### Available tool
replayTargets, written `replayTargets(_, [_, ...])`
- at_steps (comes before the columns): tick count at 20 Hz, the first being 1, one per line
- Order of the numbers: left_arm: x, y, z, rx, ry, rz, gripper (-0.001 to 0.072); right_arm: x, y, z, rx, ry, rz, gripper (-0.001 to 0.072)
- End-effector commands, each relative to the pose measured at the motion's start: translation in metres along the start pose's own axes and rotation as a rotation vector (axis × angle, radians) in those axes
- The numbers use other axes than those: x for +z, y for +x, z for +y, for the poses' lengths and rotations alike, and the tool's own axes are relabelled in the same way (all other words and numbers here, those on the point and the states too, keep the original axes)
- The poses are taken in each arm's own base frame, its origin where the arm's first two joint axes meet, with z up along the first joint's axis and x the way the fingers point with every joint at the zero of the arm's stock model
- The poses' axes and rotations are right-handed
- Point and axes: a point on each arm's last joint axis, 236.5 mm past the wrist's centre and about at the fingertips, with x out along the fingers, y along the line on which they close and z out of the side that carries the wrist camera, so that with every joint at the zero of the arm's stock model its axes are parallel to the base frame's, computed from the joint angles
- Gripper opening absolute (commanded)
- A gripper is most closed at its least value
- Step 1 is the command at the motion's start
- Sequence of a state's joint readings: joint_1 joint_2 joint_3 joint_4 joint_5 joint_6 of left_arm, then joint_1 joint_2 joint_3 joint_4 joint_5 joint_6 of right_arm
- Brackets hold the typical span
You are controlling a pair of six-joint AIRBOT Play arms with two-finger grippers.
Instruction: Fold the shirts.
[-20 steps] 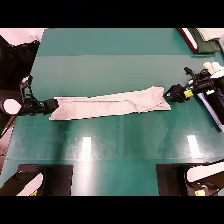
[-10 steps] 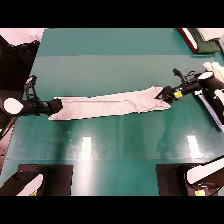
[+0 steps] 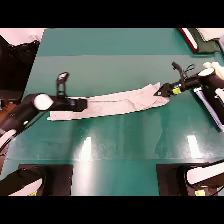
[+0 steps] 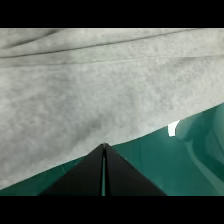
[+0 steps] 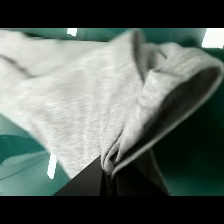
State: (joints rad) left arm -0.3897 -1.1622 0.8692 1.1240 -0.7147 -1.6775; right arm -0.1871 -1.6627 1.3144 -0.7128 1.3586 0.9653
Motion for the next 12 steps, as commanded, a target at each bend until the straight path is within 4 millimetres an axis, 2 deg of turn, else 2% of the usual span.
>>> replayTargets(1, [0.009,0.050,-0.051,-0.047,0.084,0.060,0.0023,0.016,-0.038,0.064,0.028,-0.104,-0.109,0.0014])
replayTargets(3, [0.012,0.084,-0.074,-0.061,0.130,0.114,0.0023,0.017,-0.057,0.097,0.021,-0.131,-0.157,0.0013])
replayTargets(6, [0.014,0.123,-0.087,-0.062,0.150,0.175,0.0024,0.011,-0.071,0.140,0.030,-0.219,-0.164,0.0013])
replayTargets(8, [0.015,0.133,-0.087,-0.058,0.150,0.189,0.0024,0.012,-0.079,0.166,0.036,-0.266,-0.168,0.0013])
replayTargets(12, [0.015,0.132,-0.087,-0.058,0.155,0.191,0.0024,0.017,-0.077,0.202,0.047,-0.335,-0.171,0.0013])
